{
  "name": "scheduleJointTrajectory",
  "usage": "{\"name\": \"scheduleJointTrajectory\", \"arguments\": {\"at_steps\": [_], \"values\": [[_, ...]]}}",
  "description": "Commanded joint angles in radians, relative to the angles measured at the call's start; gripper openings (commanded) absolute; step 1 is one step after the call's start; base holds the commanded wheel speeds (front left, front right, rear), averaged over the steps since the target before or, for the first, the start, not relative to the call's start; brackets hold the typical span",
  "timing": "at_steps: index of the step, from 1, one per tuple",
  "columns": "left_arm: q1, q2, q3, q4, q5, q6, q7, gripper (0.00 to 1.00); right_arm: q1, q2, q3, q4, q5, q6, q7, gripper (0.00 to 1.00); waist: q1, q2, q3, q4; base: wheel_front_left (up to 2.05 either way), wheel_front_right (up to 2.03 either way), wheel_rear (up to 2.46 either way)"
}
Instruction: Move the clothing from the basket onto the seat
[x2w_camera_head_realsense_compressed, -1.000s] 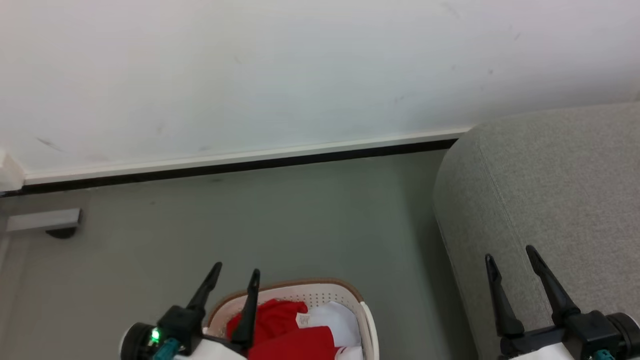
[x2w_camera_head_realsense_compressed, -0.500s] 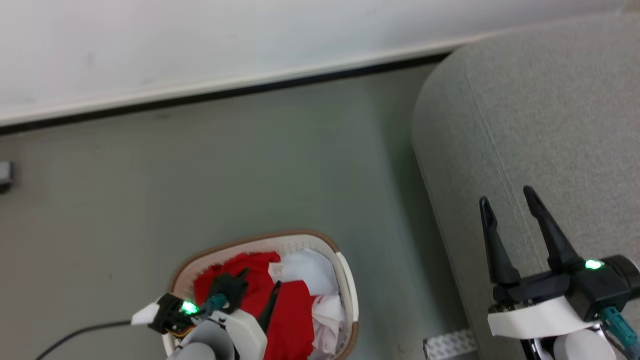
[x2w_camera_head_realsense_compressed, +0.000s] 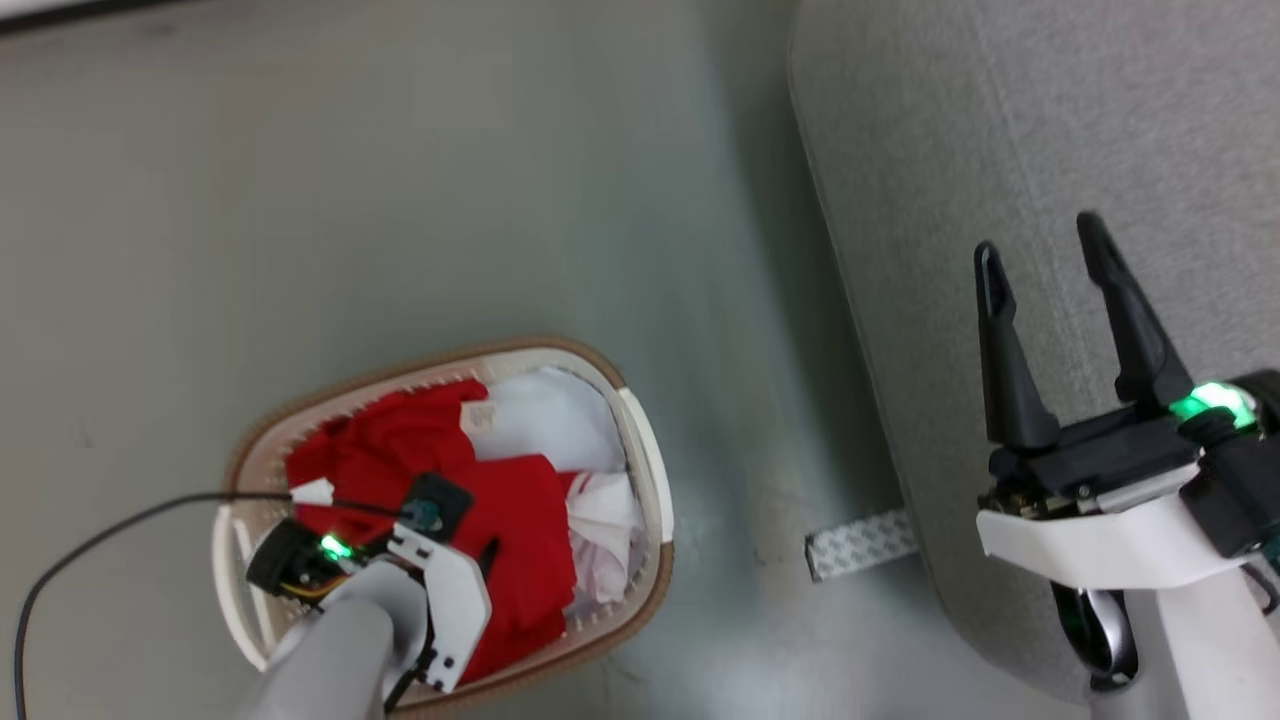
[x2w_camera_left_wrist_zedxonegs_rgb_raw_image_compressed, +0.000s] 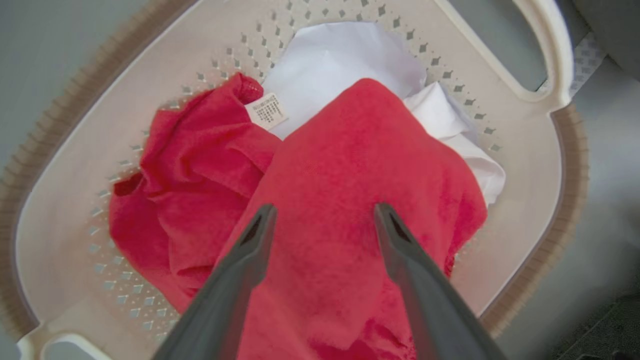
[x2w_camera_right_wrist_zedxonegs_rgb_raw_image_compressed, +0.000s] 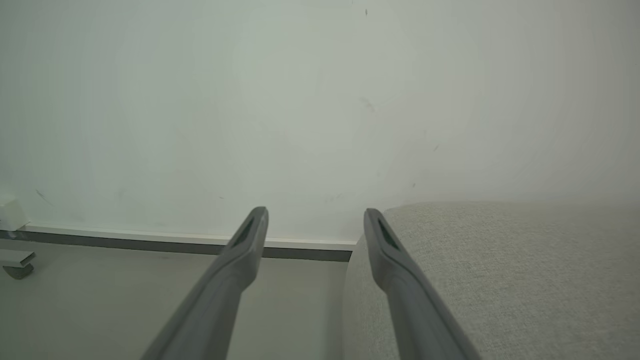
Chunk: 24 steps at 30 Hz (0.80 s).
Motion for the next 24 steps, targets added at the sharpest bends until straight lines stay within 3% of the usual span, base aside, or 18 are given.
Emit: {"name": "scheduleJointTrajectory", "arguments": {"at_steps": [1, 12, 13, 15, 24], "values": [[-0.024, 0.013, -0.004, 0.012, -0.011, -0.003, 0.005, 1.00, -0.024, 0.000, 0.001, -0.010, 0.006, -0.002, 0.001, 1.00, -0.0003, -0.0001, 0.089, -0.030, 0.00, 0.00, 0.00], [-0.135, 0.048, -0.016, 0.123, -0.025, 0.006, -0.002, 1.00, -0.097, 0.000, 0.015, -0.069, 0.037, -0.002, 0.001, 1.00, -0.0003, -0.0001, 0.266, -0.067, 0.00, 0.00, 0.00], [-0.137, 0.045, -0.019, 0.132, -0.024, 0.006, -0.011, 0.73, -0.097, 0.000, 0.016, -0.069, 0.036, -0.002, 0.001, 1.00, -0.0003, -0.0001, 0.270, -0.068, 0.00, 0.00, 0.00], [-0.139, 0.034, -0.028, 0.152, -0.026, 0.005, -0.018, 0.00, -0.096, 0.000, 0.015, -0.070, 0.033, -0.002, 0.001, 1.00, -0.0003, -0.0001, 0.273, -0.069, 0.00, 0.00, 0.00], [-0.125, -0.041, -0.001, 0.184, -0.090, 0.025, -0.159, 0.00, -0.051, 0.000, 0.000, -0.035, 0.006, -0.002, 0.001, 1.00, -0.0003, -0.0001, 0.156, -0.017, 0.00, 0.00, 0.00]]}}
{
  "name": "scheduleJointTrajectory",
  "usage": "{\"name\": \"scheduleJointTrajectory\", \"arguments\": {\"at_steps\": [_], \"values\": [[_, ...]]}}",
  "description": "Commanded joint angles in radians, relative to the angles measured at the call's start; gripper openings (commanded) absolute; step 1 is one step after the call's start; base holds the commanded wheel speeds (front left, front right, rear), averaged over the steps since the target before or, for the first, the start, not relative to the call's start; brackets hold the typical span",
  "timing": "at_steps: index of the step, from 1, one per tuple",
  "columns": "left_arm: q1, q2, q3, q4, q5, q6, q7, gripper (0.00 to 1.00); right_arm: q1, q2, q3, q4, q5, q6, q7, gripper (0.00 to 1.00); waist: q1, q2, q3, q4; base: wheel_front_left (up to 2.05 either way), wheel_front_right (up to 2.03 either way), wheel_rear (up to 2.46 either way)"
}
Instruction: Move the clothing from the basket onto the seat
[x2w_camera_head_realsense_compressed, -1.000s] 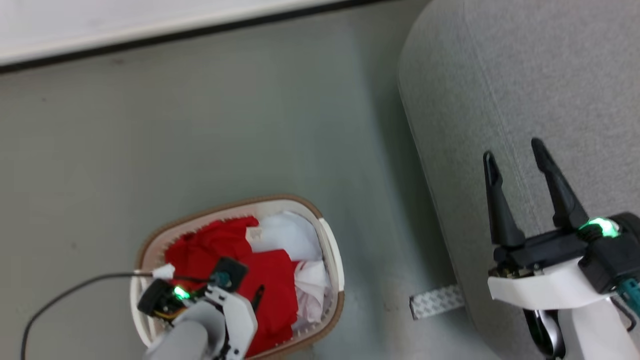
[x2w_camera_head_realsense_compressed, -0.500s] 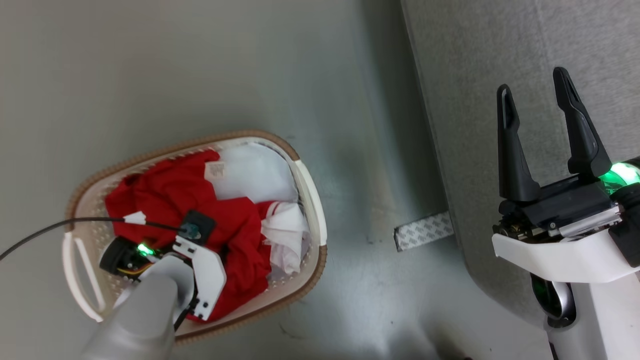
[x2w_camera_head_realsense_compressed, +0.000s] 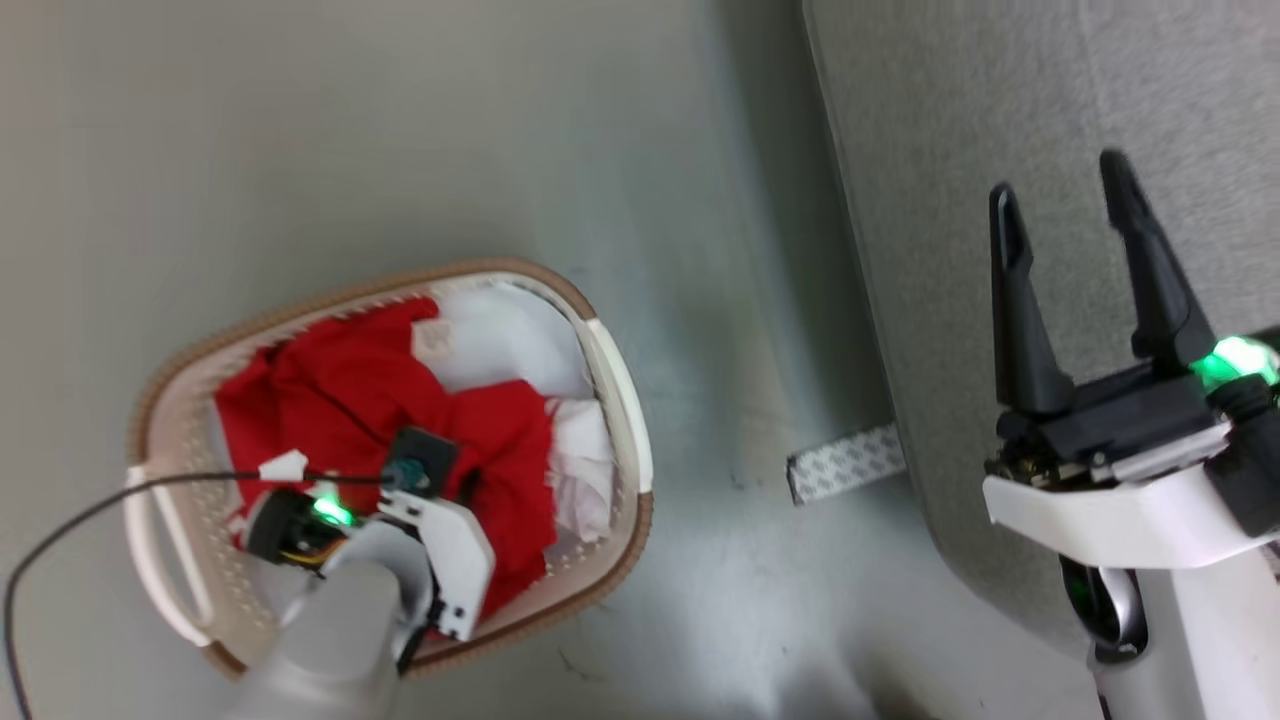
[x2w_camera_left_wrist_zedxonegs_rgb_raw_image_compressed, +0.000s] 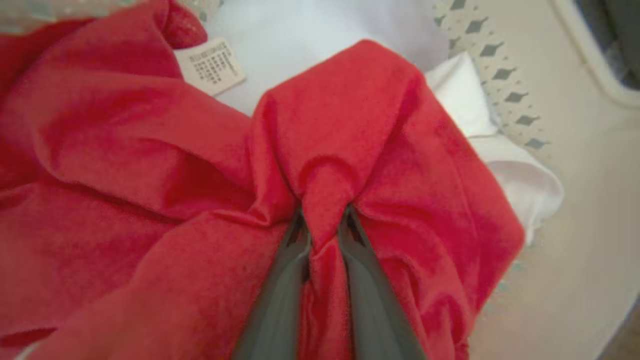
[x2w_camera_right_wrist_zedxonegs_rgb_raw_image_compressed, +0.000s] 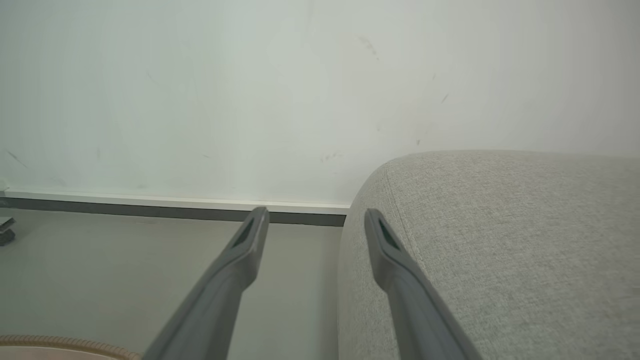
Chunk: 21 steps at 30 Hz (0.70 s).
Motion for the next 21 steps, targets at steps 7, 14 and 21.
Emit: {"name": "scheduleJointTrajectory", "arguments": {"at_steps": [7, 14, 21], "values": [[0.103, -0.043, 0.023, -0.023, -0.086, -0.005, -0.087, 0.00, 0.097, -0.001, -0.020, 0.053, -0.037, -0.002, 0.001, 1.00, -0.0001, 0.0000, -0.258, 0.091, 0.00, 0.00, 0.00], [0.253, -0.054, 0.040, -0.164, -0.152, -0.003, -0.096, 0.00, 0.222, -0.001, -0.036, 0.087, -0.053, -0.002, 0.001, 1.00, -0.0001, 0.0000, -0.484, 0.150, 0.00, 0.00, 0.00], [0.396, -0.054, 0.070, -0.362, -0.217, 0.008, -0.096, 0.00, 0.331, 0.000, -0.045, 0.109, -0.055, -0.002, 0.001, 1.00, -0.0001, 0.0000, -0.649, 0.198, 0.00, 0.00, 0.00]]}}
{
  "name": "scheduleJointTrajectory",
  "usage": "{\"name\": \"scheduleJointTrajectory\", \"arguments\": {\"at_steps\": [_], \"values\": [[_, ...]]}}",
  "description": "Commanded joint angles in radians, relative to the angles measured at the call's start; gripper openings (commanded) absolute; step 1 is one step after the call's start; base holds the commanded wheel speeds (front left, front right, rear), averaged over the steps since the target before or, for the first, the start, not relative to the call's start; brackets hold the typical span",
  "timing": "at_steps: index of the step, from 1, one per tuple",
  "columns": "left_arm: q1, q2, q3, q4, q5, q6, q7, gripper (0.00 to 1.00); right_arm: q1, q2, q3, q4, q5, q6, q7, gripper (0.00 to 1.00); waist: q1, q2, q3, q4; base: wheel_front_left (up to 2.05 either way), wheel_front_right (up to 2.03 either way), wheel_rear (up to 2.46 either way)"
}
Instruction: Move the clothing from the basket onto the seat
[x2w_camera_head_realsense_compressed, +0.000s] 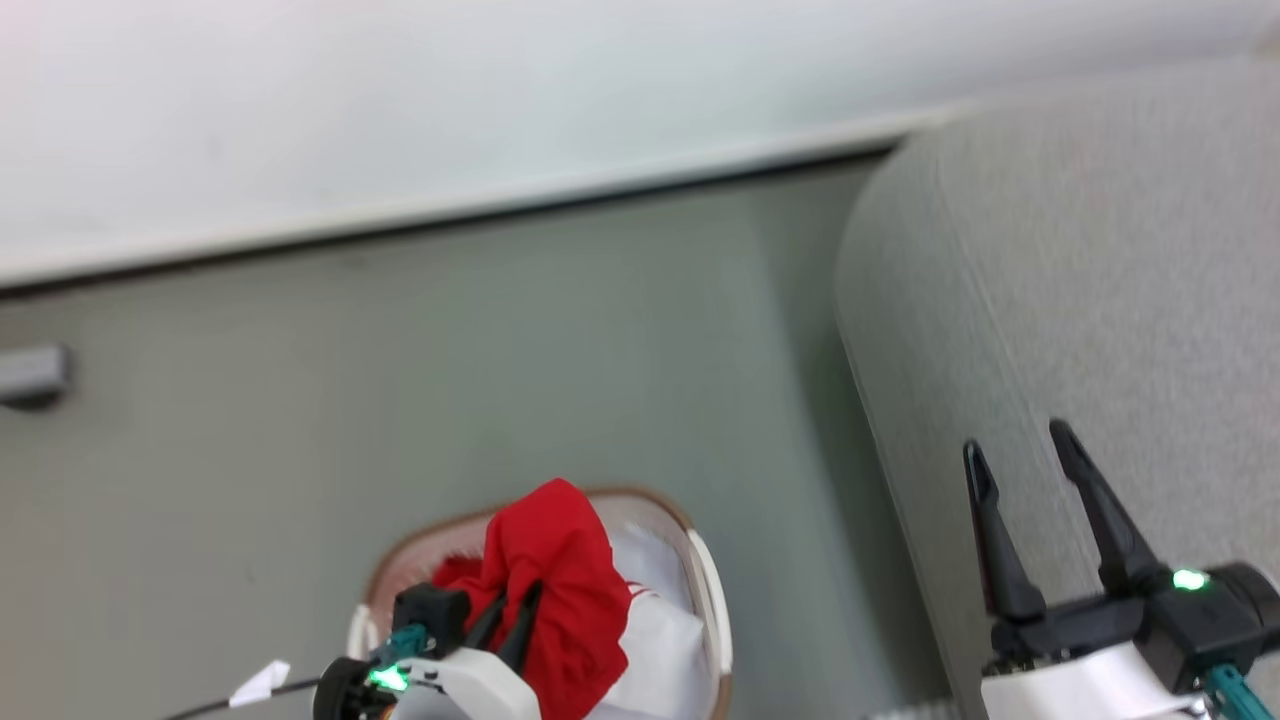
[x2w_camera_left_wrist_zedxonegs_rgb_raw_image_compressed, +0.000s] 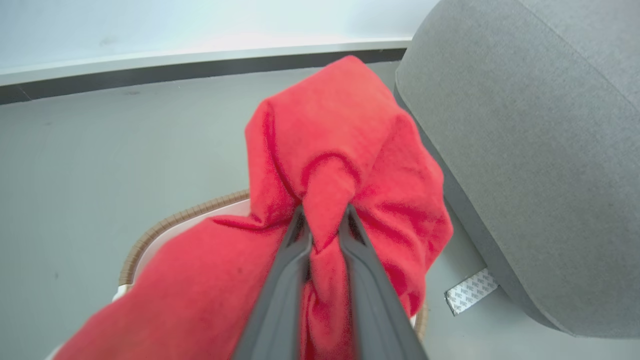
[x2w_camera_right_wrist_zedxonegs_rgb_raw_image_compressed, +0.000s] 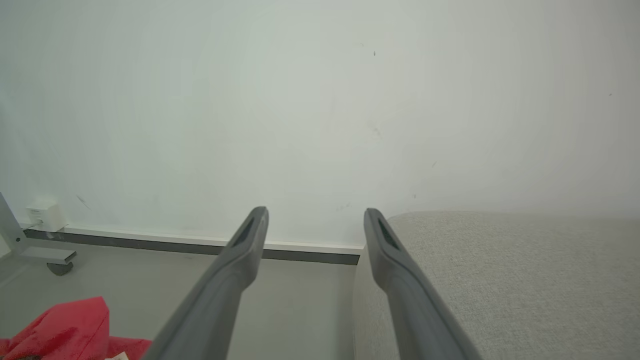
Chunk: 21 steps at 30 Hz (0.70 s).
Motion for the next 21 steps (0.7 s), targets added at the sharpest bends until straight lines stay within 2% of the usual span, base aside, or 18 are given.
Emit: {"name": "scheduleJointTrajectory", "arguments": {"at_steps": [1, 3, 10, 21], "values": [[0.014, 0.003, 0.004, -0.011, -0.002, 0.004, 0.000, 0.00, 0.019, -0.001, -0.005, 0.004, 0.007, -0.002, 0.001, 1.00, 0.0002, 0.0000, -0.110, 0.058, 0.00, 0.00, 0.00], [0.056, 0.003, 0.018, -0.081, -0.021, 0.010, 0.000, 0.00, 0.059, -0.001, -0.005, 0.009, 0.016, -0.002, 0.001, 1.00, 0.0002, 0.0000, -0.165, 0.073, 0.00, 0.00, 0.00], [0.121, 0.014, 0.037, -0.219, -0.050, 0.018, 0.002, 0.00, 0.129, -0.001, -0.001, 0.021, 0.025, -0.002, 0.001, 1.00, 0.0002, 0.0000, -0.255, 0.087, 0.00, 0.00, 0.00], [0.169, 0.059, 0.058, -0.527, -0.064, 0.061, 0.089, 0.00, 0.190, -0.001, -0.006, 0.022, 0.034, -0.002, 0.001, 1.00, 0.0002, 0.0000, -0.320, 0.078, 0.00, 0.00, 0.00]]}}
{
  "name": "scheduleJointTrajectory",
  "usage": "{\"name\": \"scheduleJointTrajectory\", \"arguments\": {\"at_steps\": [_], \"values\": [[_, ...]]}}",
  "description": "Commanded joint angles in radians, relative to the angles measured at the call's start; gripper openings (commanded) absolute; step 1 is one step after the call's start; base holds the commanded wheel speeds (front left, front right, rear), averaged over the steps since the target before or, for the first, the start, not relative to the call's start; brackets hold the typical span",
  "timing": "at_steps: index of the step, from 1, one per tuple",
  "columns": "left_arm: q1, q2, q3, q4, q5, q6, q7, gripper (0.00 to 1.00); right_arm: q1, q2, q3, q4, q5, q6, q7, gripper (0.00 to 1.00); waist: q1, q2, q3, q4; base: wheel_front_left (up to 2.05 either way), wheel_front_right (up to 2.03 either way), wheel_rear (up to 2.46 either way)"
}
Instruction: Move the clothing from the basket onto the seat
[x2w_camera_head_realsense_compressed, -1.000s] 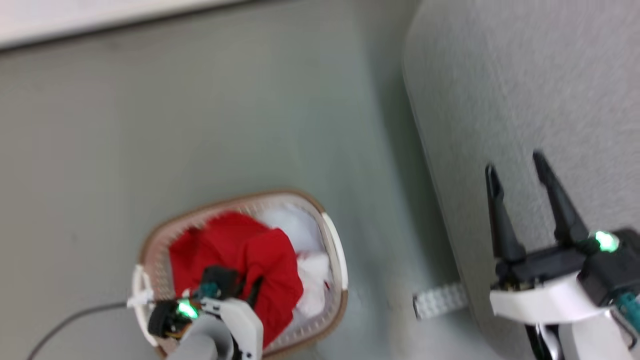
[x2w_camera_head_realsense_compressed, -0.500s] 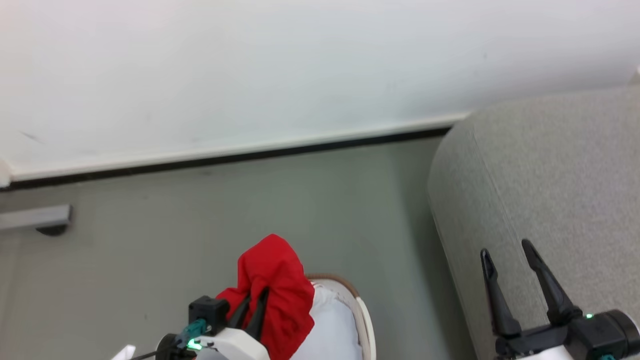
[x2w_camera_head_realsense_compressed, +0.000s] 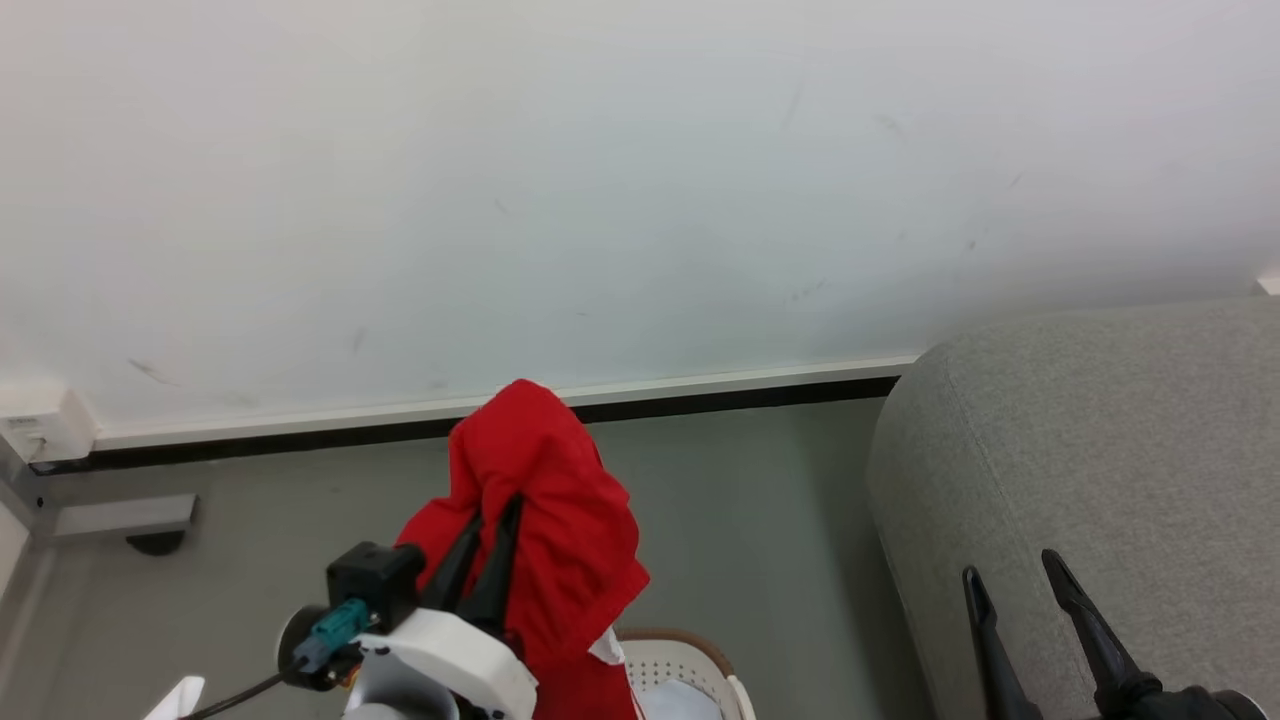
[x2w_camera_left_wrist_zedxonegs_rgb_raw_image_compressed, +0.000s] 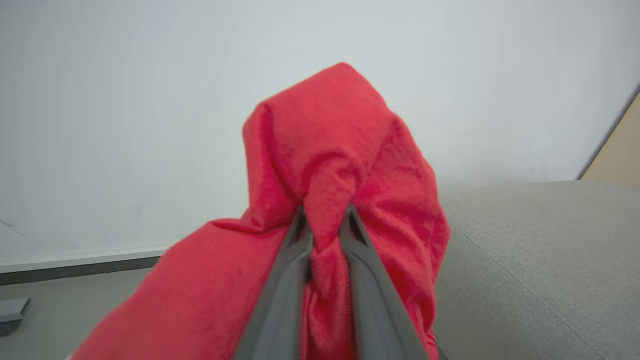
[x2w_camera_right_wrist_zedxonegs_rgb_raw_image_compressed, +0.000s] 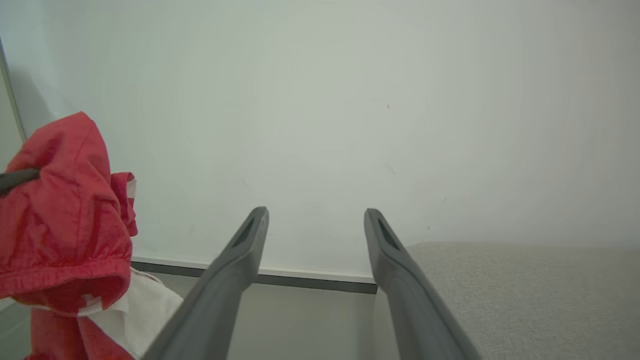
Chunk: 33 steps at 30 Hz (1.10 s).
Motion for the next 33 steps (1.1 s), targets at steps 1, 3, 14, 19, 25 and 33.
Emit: {"name": "scheduleJointTrajectory", "arguments": {"at_steps": [1, 3, 14, 19, 25, 33], "values": [[0.016, 0.007, 0.003, -0.018, -0.004, 0.003, 0.005, 0.00, 0.016, -0.001, -0.006, 0.000, 0.004, -0.002, 0.001, 1.00, 0.0003, -0.0001, -0.009, -0.005, 0.00, 0.00, 0.00], [0.019, 0.015, 0.007, -0.064, -0.008, 0.010, 0.022, 0.00, 0.027, -0.001, -0.008, 0.002, 0.007, -0.002, 0.001, 1.00, 0.0003, -0.0001, -0.021, -0.010, 0.00, 0.00, 0.00], [0.025, 0.044, 0.010, -0.237, -0.011, 0.038, 0.099, 0.00, 0.059, -0.001, -0.010, 0.003, -0.005, -0.002, 0.001, 1.00, 0.0003, -0.0001, -0.052, -0.043, 0.00, 0.00, 0.00], [0.024, 0.049, 0.007, -0.269, -0.009, 0.049, 0.115, 0.00, 0.050, -0.001, -0.009, -0.002, -0.007, -0.002, 0.001, 1.00, 0.0003, -0.0001, -0.046, -0.050, 0.00, 0.00, 0.00], [0.030, 0.050, -0.004, -0.277, -0.013, 0.048, 0.120, 0.00, 0.020, -0.009, 0.047, -0.022, 0.044, -0.002, 0.001, 1.00, 0.0003, -0.0001, -0.040, -0.053, 0.00, 0.00, 0.00], [0.029, 0.048, -0.030, -0.285, -0.013, 0.033, 0.113, 0.00, -0.086, -0.260, 0.359, -0.060, 0.348, -0.002, 0.001, 1.00, 0.0003, -0.0001, -0.039, -0.056, 0.00, 0.00, 0.00]]}}
